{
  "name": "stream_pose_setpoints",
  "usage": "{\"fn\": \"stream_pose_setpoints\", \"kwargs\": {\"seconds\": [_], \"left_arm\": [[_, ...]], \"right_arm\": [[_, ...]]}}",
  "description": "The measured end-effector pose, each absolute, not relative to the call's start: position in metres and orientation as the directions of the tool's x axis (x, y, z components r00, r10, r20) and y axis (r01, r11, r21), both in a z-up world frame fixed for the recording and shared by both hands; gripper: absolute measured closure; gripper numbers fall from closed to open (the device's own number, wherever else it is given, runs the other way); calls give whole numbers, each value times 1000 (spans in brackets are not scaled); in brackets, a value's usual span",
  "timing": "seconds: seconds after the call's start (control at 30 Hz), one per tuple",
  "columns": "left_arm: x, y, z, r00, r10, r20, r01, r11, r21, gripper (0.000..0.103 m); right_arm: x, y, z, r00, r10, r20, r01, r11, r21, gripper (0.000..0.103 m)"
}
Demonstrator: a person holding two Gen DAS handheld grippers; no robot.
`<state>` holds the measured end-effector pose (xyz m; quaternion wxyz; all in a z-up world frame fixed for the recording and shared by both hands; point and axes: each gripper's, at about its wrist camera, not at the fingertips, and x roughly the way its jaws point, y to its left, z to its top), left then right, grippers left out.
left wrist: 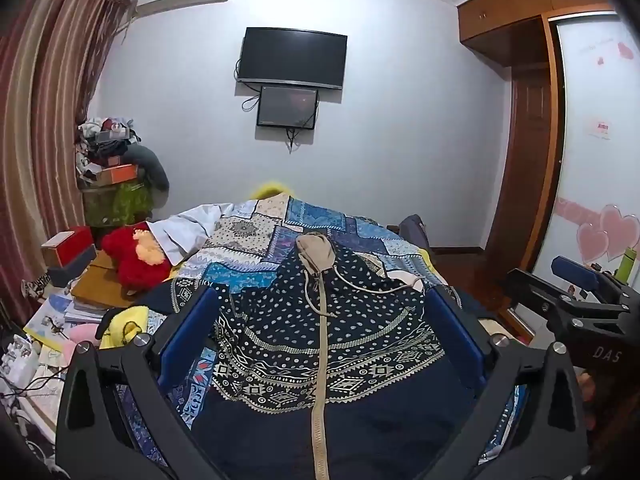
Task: Fold large clothes
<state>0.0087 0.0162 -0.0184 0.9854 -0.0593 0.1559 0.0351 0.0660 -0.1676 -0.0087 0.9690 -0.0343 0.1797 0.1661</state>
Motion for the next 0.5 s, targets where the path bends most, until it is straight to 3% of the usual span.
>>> {"fn": "stream_pose_setpoints", "kwargs": {"seconds": [0.5], "left_arm": [[3, 17, -15, 951, 52, -306, -89, 990, -109, 0]], "right_arm": [[67, -167, -8, 879, 312, -361, -336, 942, -5, 0]]}}
